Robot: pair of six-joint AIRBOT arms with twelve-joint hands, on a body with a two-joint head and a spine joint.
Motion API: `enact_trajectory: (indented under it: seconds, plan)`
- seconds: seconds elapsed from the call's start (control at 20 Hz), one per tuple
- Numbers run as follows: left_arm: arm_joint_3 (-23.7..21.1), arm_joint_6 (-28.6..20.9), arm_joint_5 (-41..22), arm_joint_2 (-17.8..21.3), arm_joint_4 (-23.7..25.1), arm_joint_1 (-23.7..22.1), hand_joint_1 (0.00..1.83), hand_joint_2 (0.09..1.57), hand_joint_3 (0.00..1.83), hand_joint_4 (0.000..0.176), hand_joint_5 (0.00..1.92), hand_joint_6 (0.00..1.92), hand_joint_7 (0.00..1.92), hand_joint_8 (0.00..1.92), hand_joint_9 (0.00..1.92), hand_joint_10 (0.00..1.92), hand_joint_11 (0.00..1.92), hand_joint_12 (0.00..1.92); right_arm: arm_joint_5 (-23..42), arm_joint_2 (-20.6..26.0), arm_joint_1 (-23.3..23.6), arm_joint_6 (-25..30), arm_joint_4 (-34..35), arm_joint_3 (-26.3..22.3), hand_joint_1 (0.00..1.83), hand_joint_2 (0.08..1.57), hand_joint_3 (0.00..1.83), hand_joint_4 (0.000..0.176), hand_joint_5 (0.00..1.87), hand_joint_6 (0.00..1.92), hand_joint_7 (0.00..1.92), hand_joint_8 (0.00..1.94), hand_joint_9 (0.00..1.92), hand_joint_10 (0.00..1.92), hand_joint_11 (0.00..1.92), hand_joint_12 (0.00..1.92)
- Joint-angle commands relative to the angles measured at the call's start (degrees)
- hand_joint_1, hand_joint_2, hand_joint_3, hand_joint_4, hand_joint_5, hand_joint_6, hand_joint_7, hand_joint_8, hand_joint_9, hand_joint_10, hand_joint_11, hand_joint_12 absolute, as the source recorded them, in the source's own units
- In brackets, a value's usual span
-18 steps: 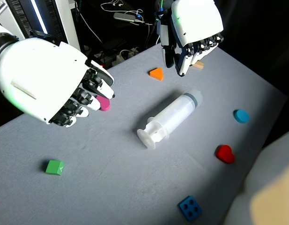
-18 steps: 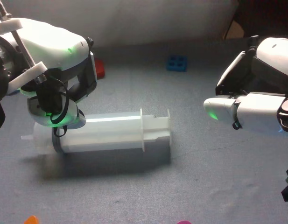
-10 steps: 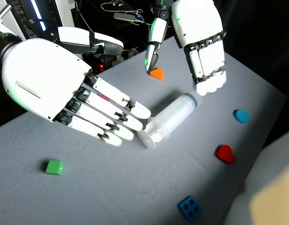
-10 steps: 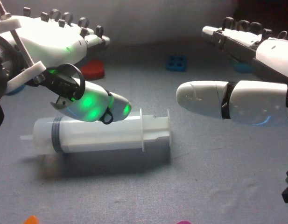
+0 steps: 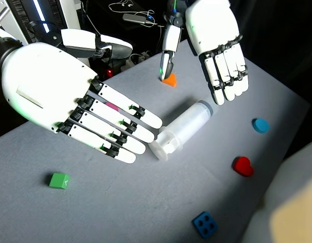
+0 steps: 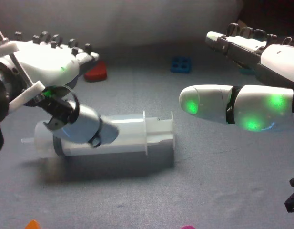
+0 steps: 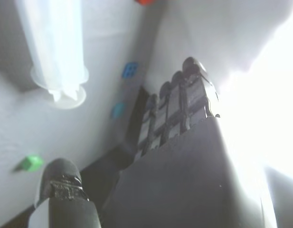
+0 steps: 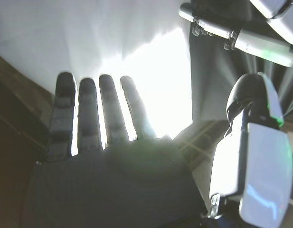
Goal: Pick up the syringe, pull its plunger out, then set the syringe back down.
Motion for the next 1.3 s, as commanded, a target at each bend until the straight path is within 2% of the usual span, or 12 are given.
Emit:
enact_trajectory:
  seconds: [0.0, 0.15, 0.3, 0.5, 0.65, 0.75, 0.95, 1.1, 1.25]
  plan:
    - [0.35, -1.35, 1.08, -0.74, 5.69, -0.02, 0.61, 0.98, 0.0, 0.0, 0.0, 0.0, 0.0, 0.0, 0.0, 0.0, 0.0, 0.04, 2.24, -0.12, 0.3, 0.26, -3.53, -0.22, 0.12, 0.89, 0.01, 0.013, 0.0, 0.0, 0.01, 0.0, 0.0, 0.0, 0.0, 0.31]
    - [2.56, -2.82, 2.02, -3.94, 4.92, 1.54, 0.81, 1.04, 0.02, 0.0, 0.02, 0.01, 0.0, 0.0, 0.03, 0.01, 0.01, 0.03, 1.57, -0.15, 0.27, -0.9, -3.53, -0.22, 0.13, 0.89, 0.01, 0.013, 0.0, 0.0, 0.01, 0.0, 0.0, 0.0, 0.0, 0.32]
    - [5.45, -2.61, 2.0, -8.12, 3.55, 3.18, 0.93, 1.08, 0.0, 0.0, 0.17, 0.01, 0.14, 0.01, 0.12, 0.01, 0.0, 0.2, 1.34, -0.19, 0.23, -1.02, -3.53, -0.22, 0.13, 0.89, 0.01, 0.013, 0.0, 0.0, 0.01, 0.0, 0.0, 0.0, 0.0, 0.31]
    - [8.87, -2.51, 3.03, -12.97, 3.0, 5.87, 0.96, 1.09, 0.0, 0.0, 0.3, 0.02, 0.29, 0.02, 0.21, 0.02, 0.0, 0.43, 1.26, -0.19, 0.22, -1.02, -3.53, -0.22, 0.13, 0.89, 0.01, 0.013, 0.0, 0.0, 0.01, 0.0, 0.0, 0.0, 0.0, 0.31]
    - [10.86, -1.9, 4.02, -15.72, 3.32, 6.64, 0.94, 1.09, 0.0, 0.0, 0.33, 0.02, 0.31, 0.02, 0.21, 0.01, 0.0, 0.41, 1.22, -0.2, 0.22, -1.02, -3.53, -0.22, 0.13, 0.89, 0.01, 0.013, 0.0, 0.0, 0.01, 0.0, 0.0, 0.0, 0.0, 0.31]
    - [11.04, -3.04, 5.75, -16.48, 5.9, 7.19, 0.94, 1.09, 0.0, 0.0, 0.35, 0.02, 0.33, 0.02, 0.23, 0.02, 0.0, 0.4, 1.22, -0.22, 0.22, -1.02, -3.53, -0.22, 0.13, 0.89, 0.01, 0.013, 0.0, 0.0, 0.01, 0.0, 0.0, 0.0, 0.0, 0.31]
    - [10.68, -12.23, 9.4, -17.02, 13.53, 11.09, 0.94, 1.09, 0.0, 0.0, 0.37, 0.02, 0.34, 0.01, 0.24, 0.01, 0.0, 0.39, 1.22, -0.23, 0.23, -1.01, -3.53, -0.22, 0.13, 0.89, 0.01, 0.013, 0.0, 0.0, 0.01, 0.0, 0.0, 0.0, 0.0, 0.31]
    - [10.98, -15.32, 11.41, -17.84, 14.37, 13.32, 0.94, 1.09, 0.0, 0.0, 0.35, 0.01, 0.33, 0.01, 0.22, 0.0, 0.0, 0.39, 1.22, -0.25, 0.25, -0.98, -3.53, -0.21, 0.12, 0.89, 0.01, 0.013, 0.0, 0.0, 0.02, 0.0, 0.0, 0.0, 0.0, 0.33]
    - [11.97, -15.8, 11.96, -19.38, 14.5, 13.94, 0.93, 1.09, 0.0, 0.0, 0.34, 0.0, 0.32, 0.0, 0.21, 0.0, 0.0, 0.37, 1.23, -0.27, 0.25, -0.95, -3.53, -0.21, 0.13, 0.89, 0.0, 0.013, 0.0, 0.0, 0.01, 0.0, 0.0, 0.0, 0.0, 0.32]
